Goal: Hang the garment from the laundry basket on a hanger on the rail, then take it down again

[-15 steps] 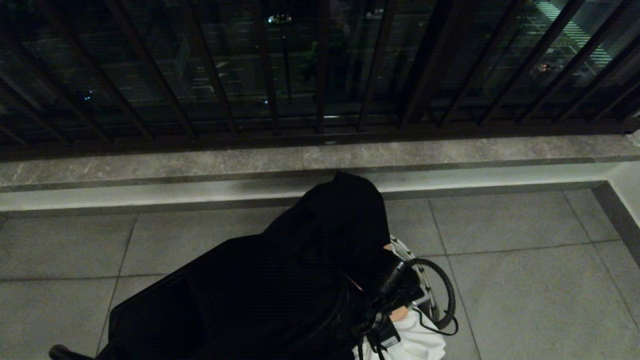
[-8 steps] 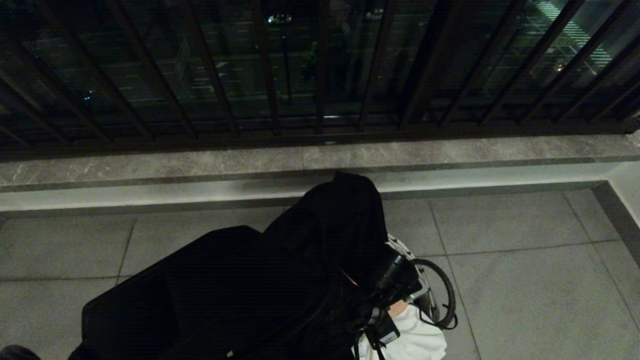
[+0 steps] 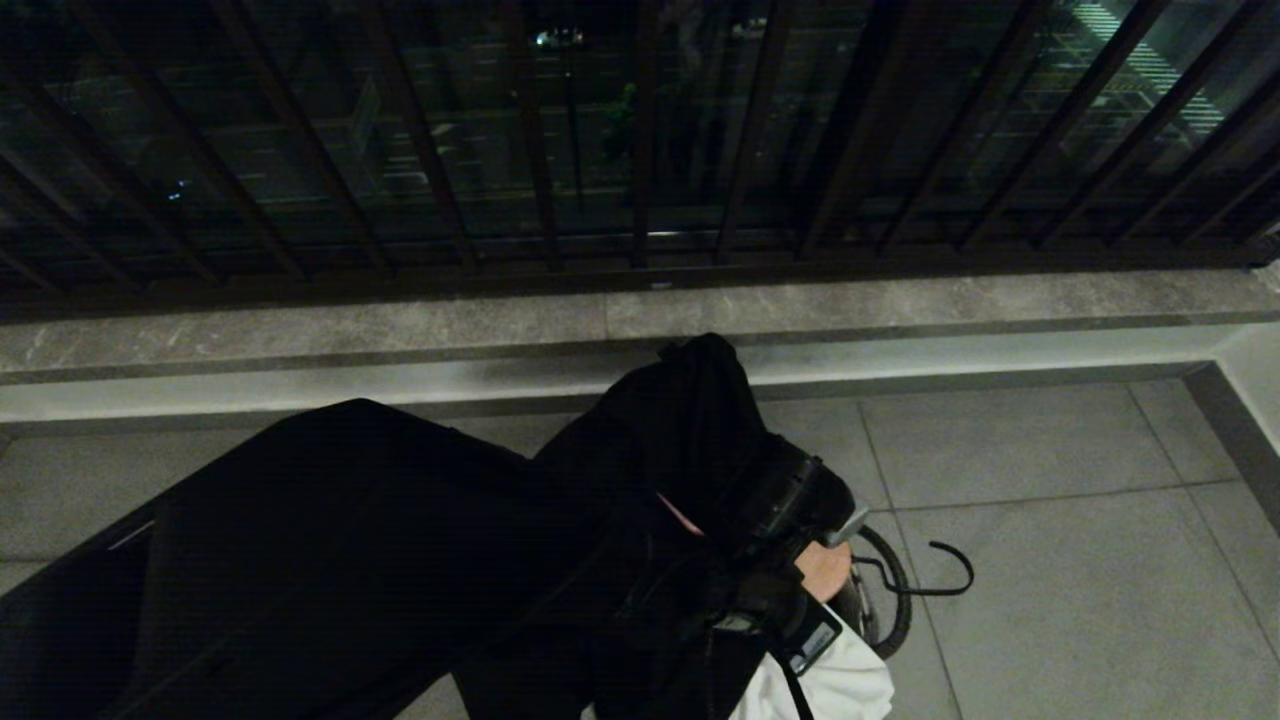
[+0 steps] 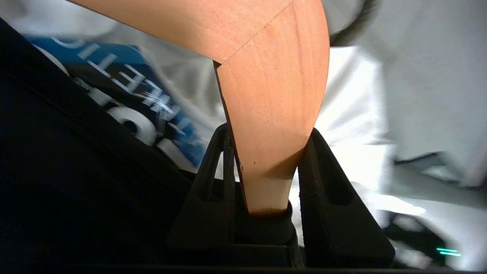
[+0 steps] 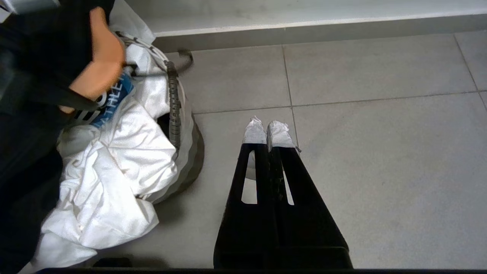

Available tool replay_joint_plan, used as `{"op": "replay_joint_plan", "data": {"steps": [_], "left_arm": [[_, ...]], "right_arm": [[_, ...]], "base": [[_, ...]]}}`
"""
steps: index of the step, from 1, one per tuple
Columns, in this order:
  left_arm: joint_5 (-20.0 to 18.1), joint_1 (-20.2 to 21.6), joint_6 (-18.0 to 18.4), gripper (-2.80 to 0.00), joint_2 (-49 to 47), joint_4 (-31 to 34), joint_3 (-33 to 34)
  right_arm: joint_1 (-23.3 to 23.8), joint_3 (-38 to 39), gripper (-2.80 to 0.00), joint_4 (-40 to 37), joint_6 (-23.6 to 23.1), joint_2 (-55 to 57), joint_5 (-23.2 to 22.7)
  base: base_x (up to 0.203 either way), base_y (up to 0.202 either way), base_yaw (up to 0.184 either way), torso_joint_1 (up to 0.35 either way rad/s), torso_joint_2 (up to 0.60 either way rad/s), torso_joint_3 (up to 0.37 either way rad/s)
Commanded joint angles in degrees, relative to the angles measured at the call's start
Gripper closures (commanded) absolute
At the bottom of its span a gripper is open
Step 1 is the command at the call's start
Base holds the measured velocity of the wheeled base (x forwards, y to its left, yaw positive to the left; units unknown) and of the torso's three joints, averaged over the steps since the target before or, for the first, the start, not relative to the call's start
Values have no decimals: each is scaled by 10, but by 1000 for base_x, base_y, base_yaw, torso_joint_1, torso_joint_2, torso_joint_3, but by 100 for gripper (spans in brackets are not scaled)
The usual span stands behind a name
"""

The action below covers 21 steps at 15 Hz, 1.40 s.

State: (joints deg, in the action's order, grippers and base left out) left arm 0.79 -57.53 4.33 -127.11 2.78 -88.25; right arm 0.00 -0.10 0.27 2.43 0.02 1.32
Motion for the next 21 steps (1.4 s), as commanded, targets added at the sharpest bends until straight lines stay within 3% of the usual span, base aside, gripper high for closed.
{"op": "replay_joint_plan", "data": {"steps": [1, 4, 6, 12, 15, 21], "left_arm": [[-14, -1, -17, 0, 38, -1, 18], [-38, -1, -64, 0, 78, -41, 63], [-40, 0, -74, 0, 107, -75, 100], [-41, 6, -150, 0, 206, -133, 195], [-42, 22, -165, 0, 259, -163, 235], [-38, 39, -185, 0, 401, -162, 277]], "right_arm": [[0, 0, 0, 0, 0, 0, 0], [0, 0, 0, 0, 0, 0, 0], [0, 0, 0, 0, 0, 0, 0], [0, 0, 0, 1, -1, 0, 0], [0, 0, 0, 1, 0, 0, 0], [0, 0, 0, 1, 0, 0, 0]], "base": [[0, 0, 0, 0, 0, 0], [0, 0, 0, 0, 0, 0], [0, 0, 0, 0, 0, 0], [0, 0, 0, 0, 0, 0], [0, 0, 0, 0, 0, 0], [0, 0, 0, 0, 0, 0]]}}
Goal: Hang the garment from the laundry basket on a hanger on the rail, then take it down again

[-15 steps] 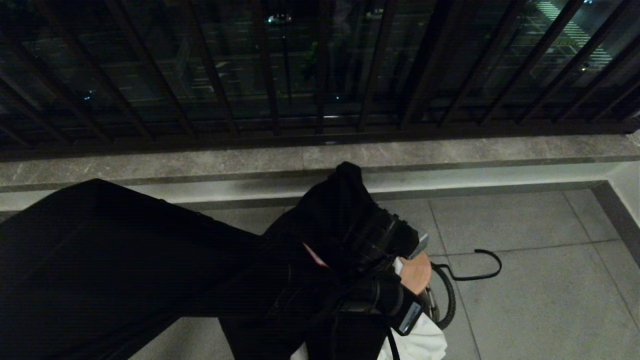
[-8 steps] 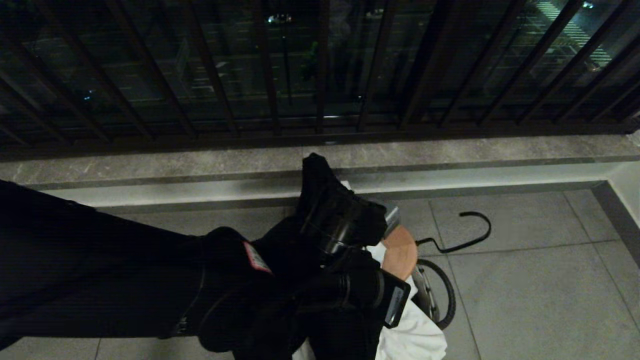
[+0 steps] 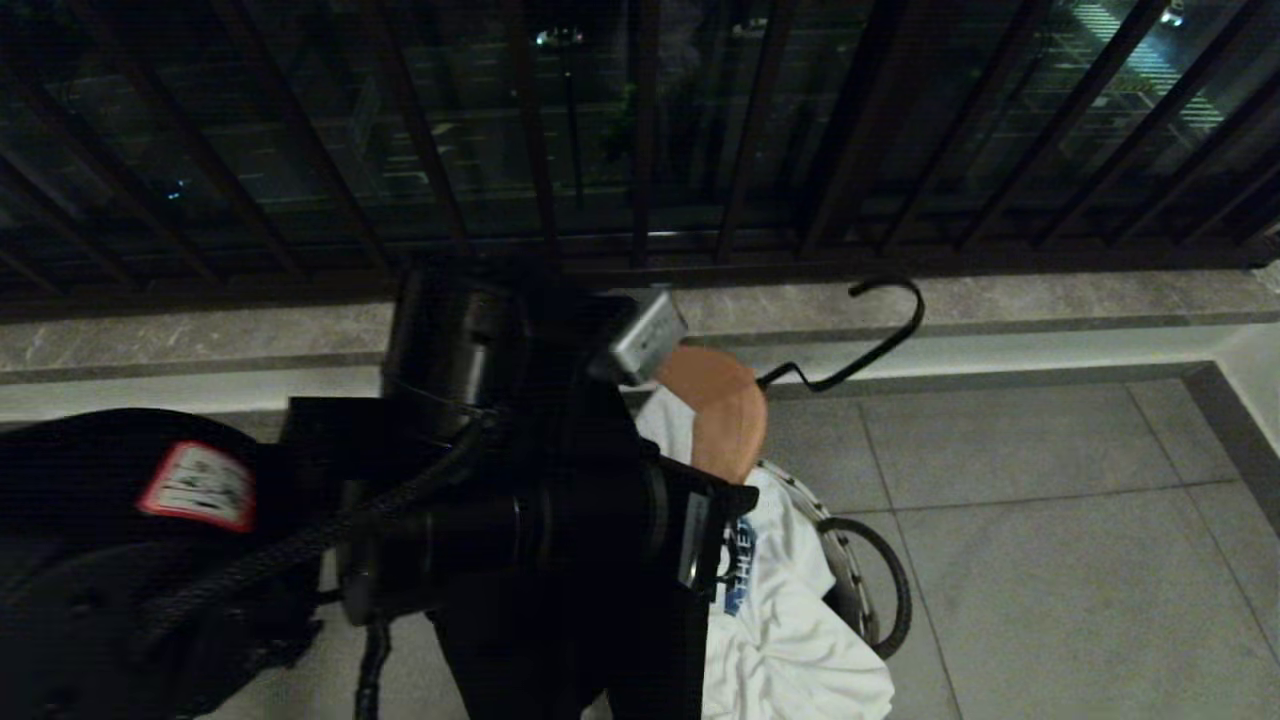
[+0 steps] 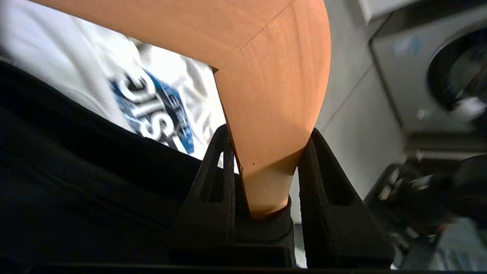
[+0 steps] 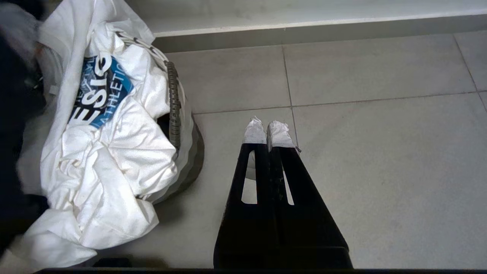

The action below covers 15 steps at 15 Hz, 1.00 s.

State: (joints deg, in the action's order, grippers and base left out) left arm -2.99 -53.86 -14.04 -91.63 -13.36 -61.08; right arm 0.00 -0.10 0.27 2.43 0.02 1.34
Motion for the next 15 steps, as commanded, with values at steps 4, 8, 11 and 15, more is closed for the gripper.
{"op": "replay_joint_plan", "data": {"steps": [4, 8, 11, 15], "left_arm": [[2, 4, -2, 0, 142, 28, 19], [4, 5, -3, 0, 213, 63, 28], [4, 5, -3, 0, 265, 94, 25], [7, 5, -3, 0, 330, 158, 24]], "right_arm": [[0, 0, 0, 1, 0, 0, 0], [0, 0, 0, 0, 0, 0, 0], [0, 0, 0, 0, 0, 0, 0], [0, 0, 0, 0, 0, 0, 0]], "base": [[0, 0, 0, 0, 0, 0], [0, 0, 0, 0, 0, 0], [0, 0, 0, 0, 0, 0], [0, 0, 0, 0, 0, 0]]}}
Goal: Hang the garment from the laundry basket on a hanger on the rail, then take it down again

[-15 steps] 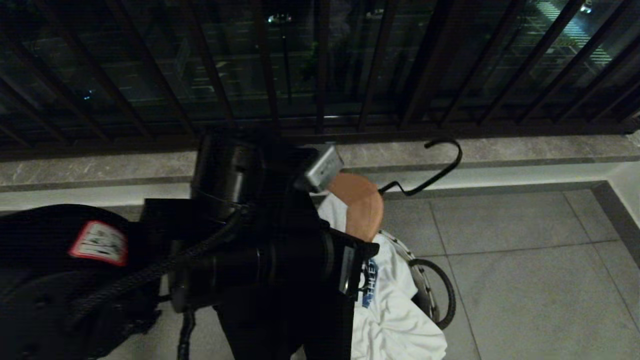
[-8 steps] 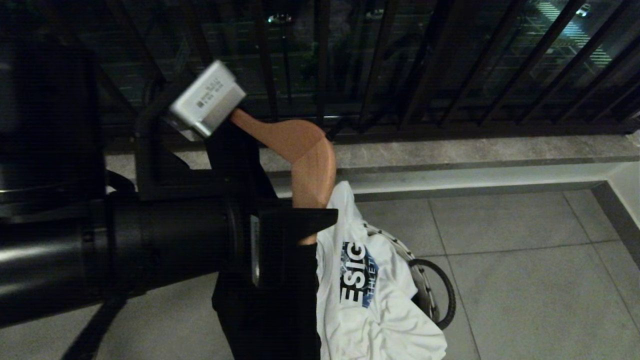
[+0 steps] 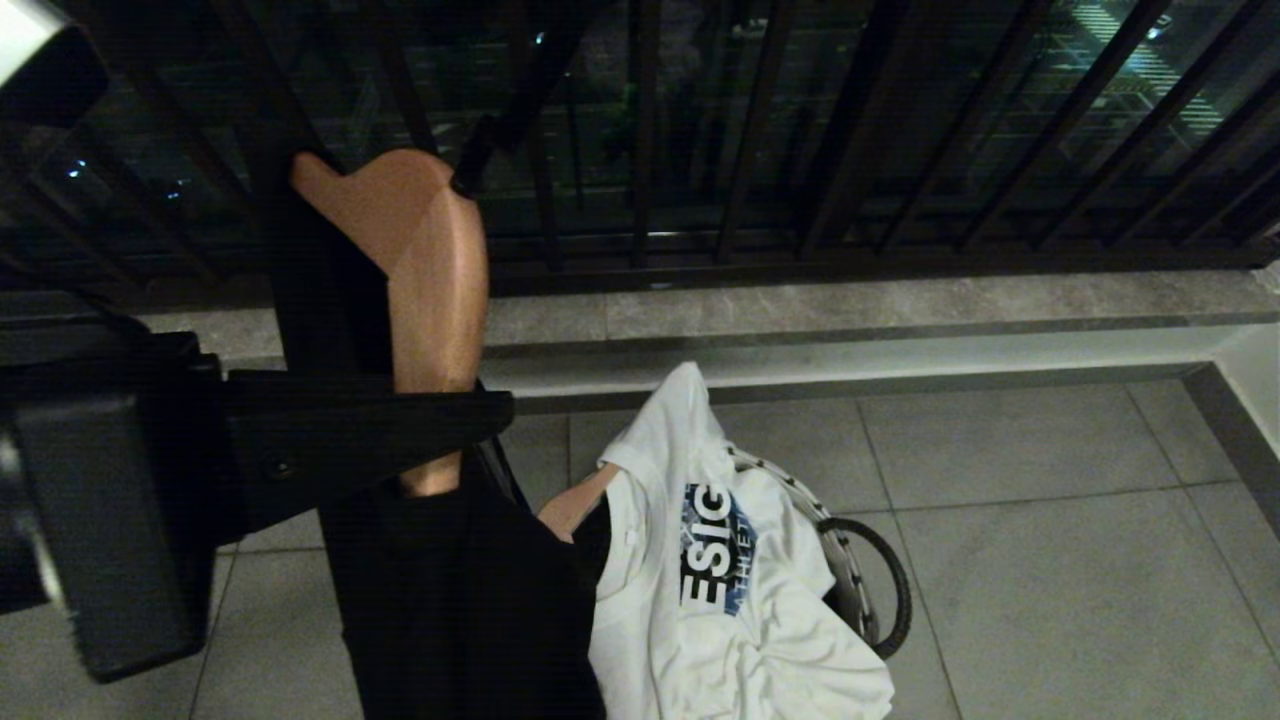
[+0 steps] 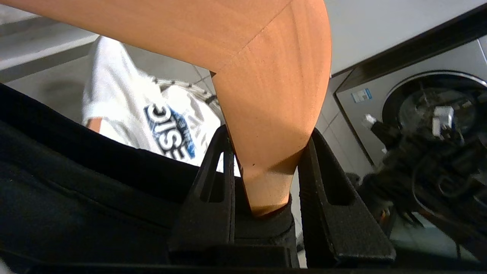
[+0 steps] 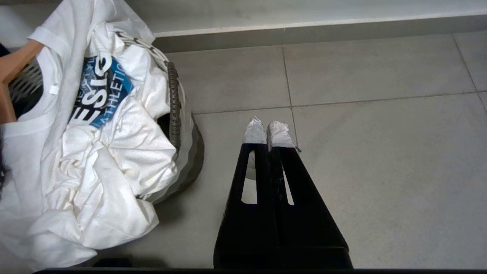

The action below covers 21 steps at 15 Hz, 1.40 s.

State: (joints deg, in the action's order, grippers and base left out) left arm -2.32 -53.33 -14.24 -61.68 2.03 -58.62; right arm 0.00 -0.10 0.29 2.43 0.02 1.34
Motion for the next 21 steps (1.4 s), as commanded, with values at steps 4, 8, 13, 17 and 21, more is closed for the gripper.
{"op": "replay_joint_plan", "data": {"steps": [4, 8, 13, 17, 21], "left_arm": [[-1, 0, -2, 0, 96, 62, 7], [-1, 16, -5, 0, 162, 77, 36], [-4, 54, -12, 0, 222, 116, 60], [-8, 84, -11, 0, 234, 118, 78], [-9, 89, -11, 0, 231, 119, 83]], "right_arm": [[0, 0, 0, 0, 0, 0, 0], [0, 0, 0, 0, 0, 0, 0], [0, 0, 0, 1, 0, 0, 0], [0, 0, 0, 0, 0, 0, 0], [0, 0, 0, 0, 0, 0, 0]], "base": [[0, 0, 0, 0, 0, 0], [0, 0, 0, 0, 0, 0], [0, 0, 0, 0, 0, 0], [0, 0, 0, 0, 0, 0], [0, 0, 0, 0, 0, 0]]}}
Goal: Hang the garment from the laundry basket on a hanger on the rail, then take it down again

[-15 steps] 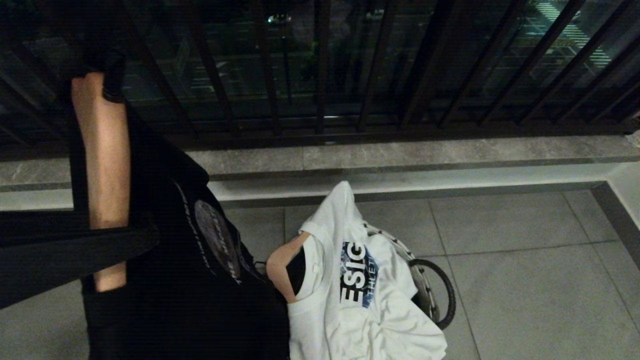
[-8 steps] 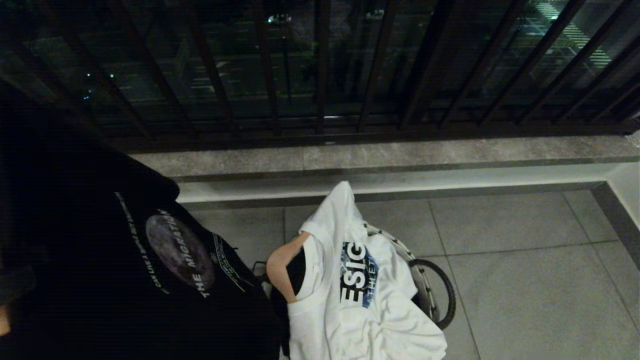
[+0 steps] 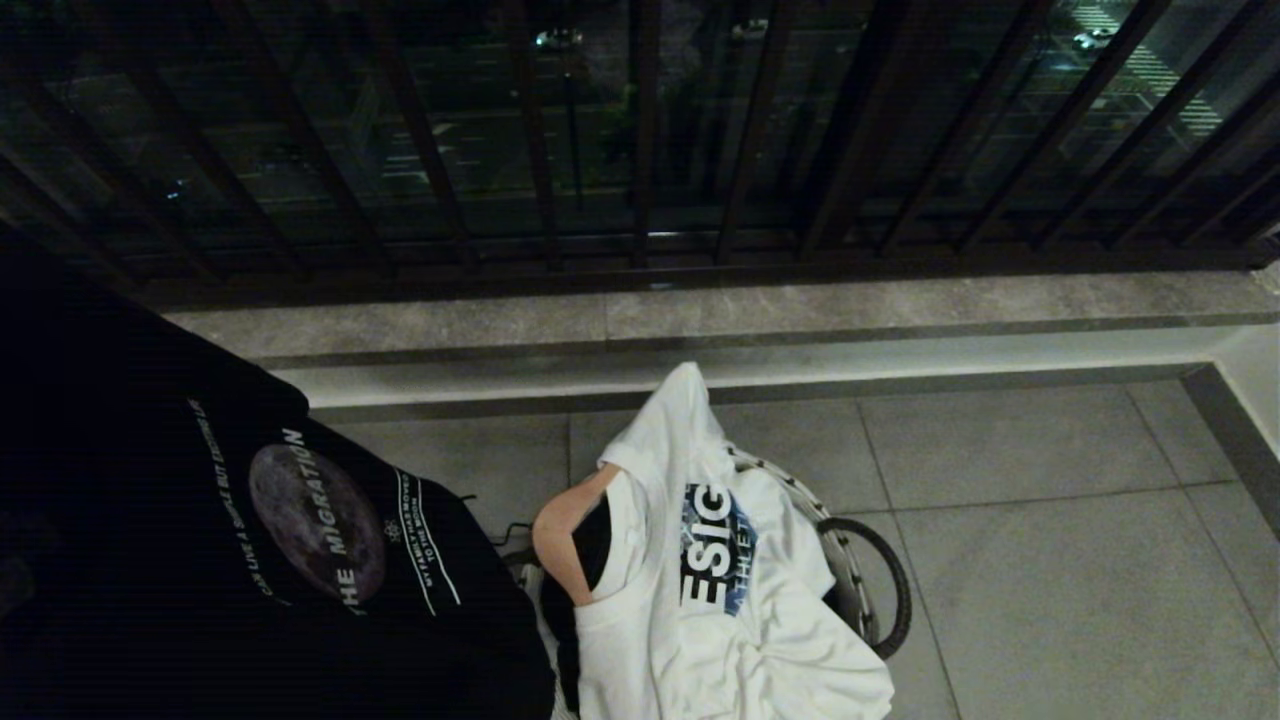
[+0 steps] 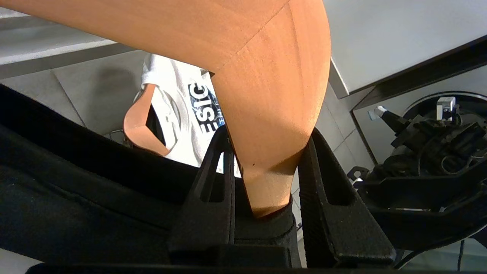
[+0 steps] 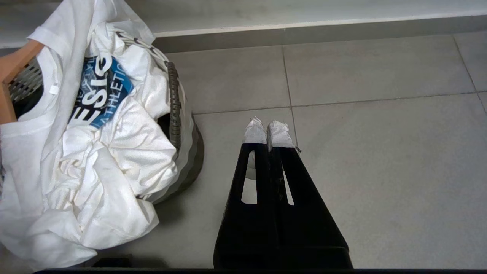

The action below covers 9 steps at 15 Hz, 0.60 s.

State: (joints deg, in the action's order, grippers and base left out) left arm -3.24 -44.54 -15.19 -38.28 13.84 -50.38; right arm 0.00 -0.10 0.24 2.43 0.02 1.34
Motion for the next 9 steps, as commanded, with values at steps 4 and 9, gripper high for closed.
{"op": "replay_joint_plan", "data": {"steps": [4, 9], "left_arm": [[-34, 3, -1, 0, -2, 1, 2], [-79, 29, -3, 0, 0, 1, 3]], "right_arm": [[0, 0, 0, 1, 0, 0, 0], [0, 0, 0, 1, 0, 0, 0]], "base": [[0, 0, 0, 0, 0, 0], [0, 0, 0, 0, 0, 0]]}}
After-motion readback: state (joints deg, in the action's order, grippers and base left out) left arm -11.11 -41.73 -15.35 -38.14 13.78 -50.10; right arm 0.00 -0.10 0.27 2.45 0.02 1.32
